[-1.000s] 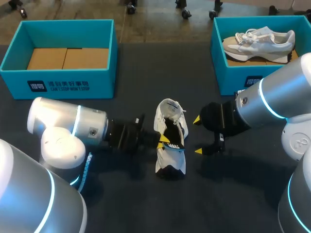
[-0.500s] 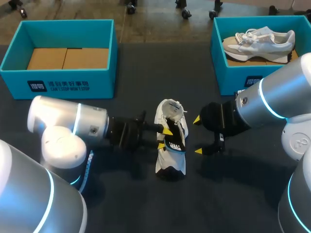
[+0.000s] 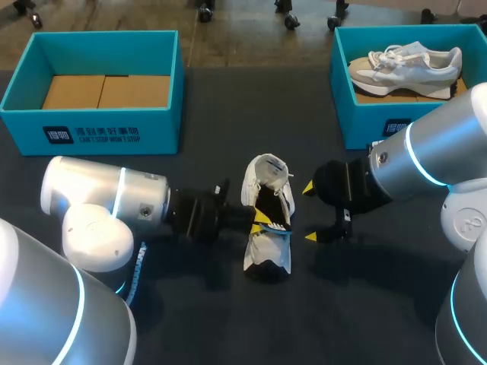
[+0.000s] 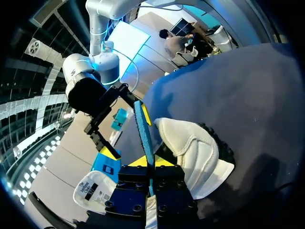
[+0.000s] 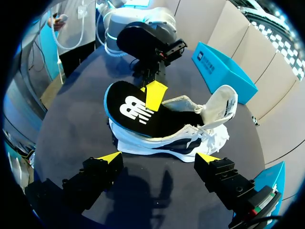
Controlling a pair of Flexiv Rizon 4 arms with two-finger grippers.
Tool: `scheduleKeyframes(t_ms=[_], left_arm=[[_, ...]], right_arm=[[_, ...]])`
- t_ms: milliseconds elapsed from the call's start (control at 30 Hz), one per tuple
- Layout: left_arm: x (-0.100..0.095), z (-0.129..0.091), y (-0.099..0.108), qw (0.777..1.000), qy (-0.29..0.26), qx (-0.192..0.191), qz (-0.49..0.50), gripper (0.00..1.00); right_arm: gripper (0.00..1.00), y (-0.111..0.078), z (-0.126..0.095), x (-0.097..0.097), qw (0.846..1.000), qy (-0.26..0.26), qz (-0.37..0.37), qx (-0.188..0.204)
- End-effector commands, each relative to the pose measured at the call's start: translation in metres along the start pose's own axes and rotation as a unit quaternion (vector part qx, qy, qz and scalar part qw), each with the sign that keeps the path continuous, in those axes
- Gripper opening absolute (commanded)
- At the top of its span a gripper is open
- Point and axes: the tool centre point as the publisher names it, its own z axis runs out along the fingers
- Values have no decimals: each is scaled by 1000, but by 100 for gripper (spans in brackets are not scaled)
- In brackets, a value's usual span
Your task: Take the shoe out of the shoebox, open the shoe tongue, remove and reinsert the insole, then place the shoe into the shoebox
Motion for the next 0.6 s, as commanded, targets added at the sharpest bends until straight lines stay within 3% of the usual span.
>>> scheduleKeyframes(t_ms=[33,400,567,600], left_arm=[[2,7,6,1000,14,-9,9,0],[1,11,27,999,17,-25,29,0],[0,7,27,1000,6,-21,21,0],[-1,6,24,1000,4,-21,22,29]], right_arm=[[100,0,0,1,1000,-1,0,0],[100,0,0,1,1000,-1,0,0],[100,0,0,1,1000,-1,0,0],[100,0,0,1,1000,-1,0,0]])
